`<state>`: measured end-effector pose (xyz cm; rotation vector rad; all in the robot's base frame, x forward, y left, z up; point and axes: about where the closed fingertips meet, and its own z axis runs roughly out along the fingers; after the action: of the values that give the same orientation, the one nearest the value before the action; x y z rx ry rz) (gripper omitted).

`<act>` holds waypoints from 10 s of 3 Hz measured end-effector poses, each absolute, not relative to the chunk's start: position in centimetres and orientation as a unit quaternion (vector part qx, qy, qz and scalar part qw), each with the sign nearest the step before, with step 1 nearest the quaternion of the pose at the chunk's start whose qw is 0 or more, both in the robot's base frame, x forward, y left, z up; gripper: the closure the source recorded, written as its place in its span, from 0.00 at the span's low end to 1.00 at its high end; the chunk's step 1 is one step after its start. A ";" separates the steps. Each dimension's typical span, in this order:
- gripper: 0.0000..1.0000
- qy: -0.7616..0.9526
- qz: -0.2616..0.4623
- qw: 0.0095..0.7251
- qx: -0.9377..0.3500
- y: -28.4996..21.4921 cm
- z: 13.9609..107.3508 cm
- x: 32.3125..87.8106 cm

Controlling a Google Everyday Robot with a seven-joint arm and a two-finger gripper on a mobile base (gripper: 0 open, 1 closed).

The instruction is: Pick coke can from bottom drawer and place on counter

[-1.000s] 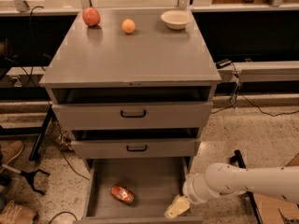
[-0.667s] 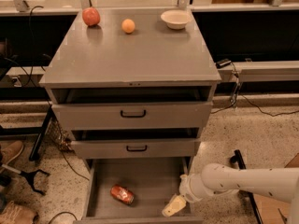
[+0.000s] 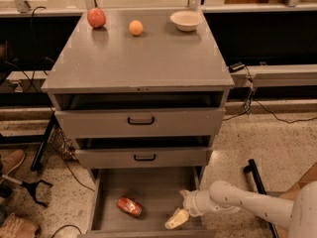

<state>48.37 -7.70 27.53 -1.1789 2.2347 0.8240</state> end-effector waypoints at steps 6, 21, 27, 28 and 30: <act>0.00 0.700 0.352 0.320 -0.532 10.4 19.1 53.6; 1.00 0.526 0.214 0.383 -0.728 -0.8 65.3 43.9; 1.00 0.565 0.059 0.483 -0.667 -10.3 84.5 53.5; 1.00 0.584 0.055 0.484 -0.649 -11.6 88.1 57.6; 1.00 0.594 0.087 0.480 -0.640 -9.9 90.9 67.2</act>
Offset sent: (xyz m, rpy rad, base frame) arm 0.0227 0.0578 -0.0382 0.1049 -0.1164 0.1351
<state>67.23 -9.90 90.85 -1.5605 1.4504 0.2113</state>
